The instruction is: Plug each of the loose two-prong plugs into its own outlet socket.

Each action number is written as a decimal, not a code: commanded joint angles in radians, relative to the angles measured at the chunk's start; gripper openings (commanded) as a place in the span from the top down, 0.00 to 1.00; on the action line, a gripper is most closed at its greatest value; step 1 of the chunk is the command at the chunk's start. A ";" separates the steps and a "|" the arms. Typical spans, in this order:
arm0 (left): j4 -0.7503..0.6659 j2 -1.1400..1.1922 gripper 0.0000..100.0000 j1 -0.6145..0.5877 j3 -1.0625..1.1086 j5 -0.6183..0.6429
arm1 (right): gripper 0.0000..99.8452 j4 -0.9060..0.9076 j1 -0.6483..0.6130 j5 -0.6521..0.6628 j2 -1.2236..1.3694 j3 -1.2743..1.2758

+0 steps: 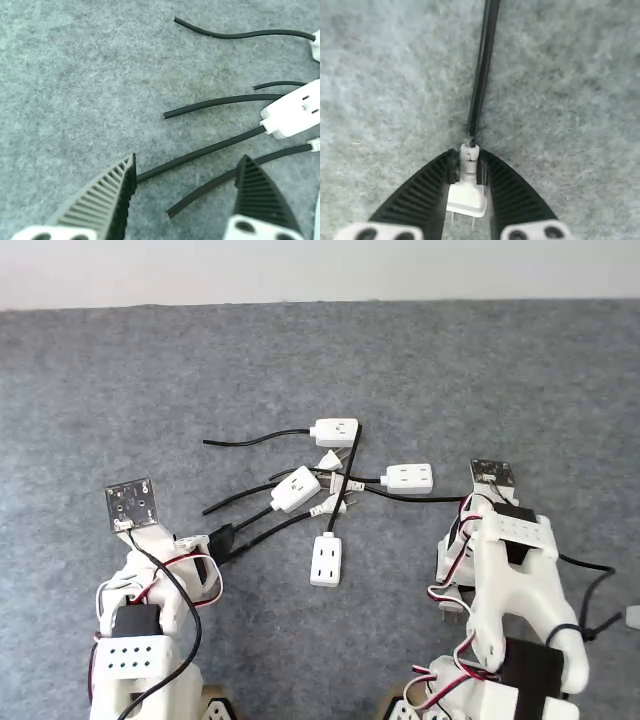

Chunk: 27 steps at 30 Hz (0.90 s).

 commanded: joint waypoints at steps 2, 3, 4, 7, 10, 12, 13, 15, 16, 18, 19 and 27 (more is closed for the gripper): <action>-0.025 -0.012 0.70 0.000 -0.005 0.011 | 0.99 0.077 -0.038 0.043 -0.016 -0.077; -0.025 -0.011 0.70 0.000 -0.007 0.012 | 0.99 0.093 -0.059 0.043 -0.030 -0.083; -0.025 -0.011 0.70 0.000 -0.007 0.012 | 0.99 0.110 -0.090 0.043 -0.050 -0.089; -0.023 -0.009 0.70 0.000 -0.008 0.023 | 0.99 0.162 -0.194 0.038 -0.160 -0.091; 0.014 -0.009 0.70 0.000 -0.027 0.037 | 0.99 0.243 -0.312 0.029 -0.328 -0.091; 0.055 -0.009 0.70 0.000 -0.051 0.035 | 0.99 0.277 -0.386 0.026 -0.453 -0.091; 0.074 -0.009 0.70 0.000 -0.062 0.035 | 0.99 0.291 -0.421 0.028 -0.518 -0.095; 0.100 -0.009 0.73 0.002 -0.081 0.035 | 0.99 0.326 -0.498 0.051 -0.630 -0.107; 0.112 -0.009 0.75 0.002 -0.090 0.035 | 0.99 0.346 -0.535 0.083 -0.682 -0.114; 0.143 -0.009 0.81 0.015 -0.116 0.035 | 0.99 0.372 -0.599 0.137 -0.769 -0.123; 0.160 -0.009 0.83 0.031 -0.131 0.035 | 0.99 0.377 -0.624 0.163 -0.802 -0.124; 0.218 -0.008 0.94 0.272 -0.222 0.038 | 0.99 0.266 -0.710 0.302 -0.857 -0.035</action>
